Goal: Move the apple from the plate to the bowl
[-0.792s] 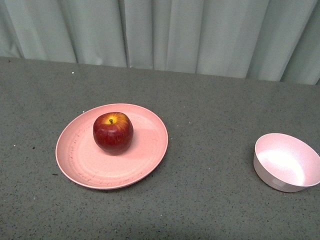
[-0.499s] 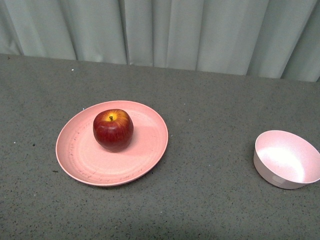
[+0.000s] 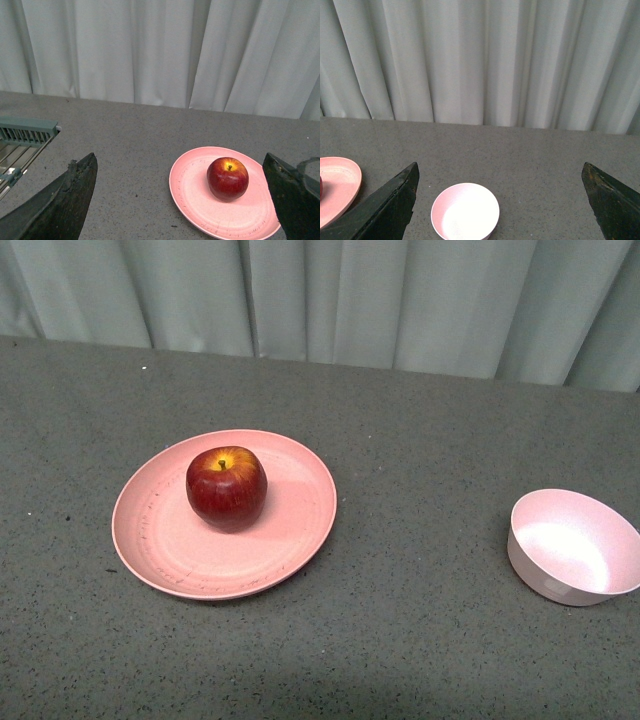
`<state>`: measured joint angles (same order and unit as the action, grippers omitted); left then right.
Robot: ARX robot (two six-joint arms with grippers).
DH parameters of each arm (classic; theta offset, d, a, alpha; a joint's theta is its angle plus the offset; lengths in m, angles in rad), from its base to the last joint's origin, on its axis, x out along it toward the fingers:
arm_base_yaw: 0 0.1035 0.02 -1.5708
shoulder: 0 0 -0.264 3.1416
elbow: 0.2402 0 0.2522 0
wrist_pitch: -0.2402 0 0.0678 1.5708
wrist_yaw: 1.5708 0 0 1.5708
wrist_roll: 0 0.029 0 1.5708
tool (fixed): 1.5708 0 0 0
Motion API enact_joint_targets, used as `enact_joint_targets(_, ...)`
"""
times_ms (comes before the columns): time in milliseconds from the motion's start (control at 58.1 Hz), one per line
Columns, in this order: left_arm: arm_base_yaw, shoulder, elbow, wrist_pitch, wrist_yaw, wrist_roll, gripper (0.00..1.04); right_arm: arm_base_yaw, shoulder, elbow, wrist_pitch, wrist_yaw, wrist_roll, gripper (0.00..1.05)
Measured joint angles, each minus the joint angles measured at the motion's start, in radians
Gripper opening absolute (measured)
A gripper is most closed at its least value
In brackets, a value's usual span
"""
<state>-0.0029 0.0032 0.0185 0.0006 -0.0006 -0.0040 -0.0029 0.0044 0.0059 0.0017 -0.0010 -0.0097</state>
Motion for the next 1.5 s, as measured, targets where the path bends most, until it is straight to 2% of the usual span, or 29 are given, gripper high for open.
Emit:
enact_joint_targets(1378,0.0,0.0,0.0,0.0,0.0,0.0,0.98,0.0,0.0,0.0,0.0,0.0,0.0,0.95)
enact_joint_targets(1395,0.0,0.0,0.0,0.0,0.0,0.0,0.98,0.001,0.0,0.0,0.0,0.004,-0.001,0.95)
enact_joint_targets(1464,0.0,0.0,0.0,0.0,-0.001,0.0,0.98,0.069,0.092,0.0,0.085,0.211,-0.02,0.95)
enact_joint_targets(1498,0.0,0.0,0.0,0.0,-0.001,0.0,0.98,0.077,0.158,0.001,0.139,0.229,-0.023,0.95)
